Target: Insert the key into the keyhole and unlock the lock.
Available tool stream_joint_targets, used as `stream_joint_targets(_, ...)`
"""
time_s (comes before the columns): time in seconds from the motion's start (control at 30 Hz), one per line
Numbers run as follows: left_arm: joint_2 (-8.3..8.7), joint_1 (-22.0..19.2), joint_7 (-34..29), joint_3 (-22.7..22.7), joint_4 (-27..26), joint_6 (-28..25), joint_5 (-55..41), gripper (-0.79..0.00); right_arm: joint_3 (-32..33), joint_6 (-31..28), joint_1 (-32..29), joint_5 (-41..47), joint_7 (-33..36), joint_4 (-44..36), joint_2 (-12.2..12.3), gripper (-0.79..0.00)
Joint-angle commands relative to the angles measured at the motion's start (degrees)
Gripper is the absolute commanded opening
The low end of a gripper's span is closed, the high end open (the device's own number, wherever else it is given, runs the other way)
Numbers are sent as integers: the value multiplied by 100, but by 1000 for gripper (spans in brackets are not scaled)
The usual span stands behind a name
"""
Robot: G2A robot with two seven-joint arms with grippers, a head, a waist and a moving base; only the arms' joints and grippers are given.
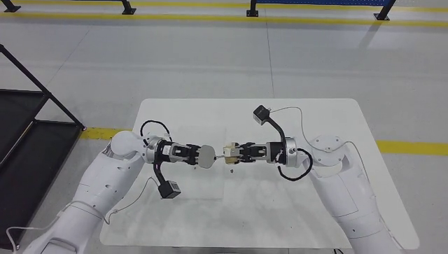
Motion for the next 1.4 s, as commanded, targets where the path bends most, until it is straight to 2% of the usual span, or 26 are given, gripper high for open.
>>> stream_joint_targets(0.0,4,-5,-6,23,2,7,-5,-785,-19,1,4,-3,-22,-2,8,-785)
stream_joint_targets(0.37,35,-55,-69,105,26,69,-32,-785,-117,19,19,-2,-163,-22,62,-785)
stream_joint_targets(0.93,98,69,-575,-13,-53,575,-14,-785,-215,85,33,114,-349,-33,135,-785)
stream_joint_targets(1.37,145,117,-547,3,-149,547,43,-785,-276,67,46,186,-426,-48,188,-785)
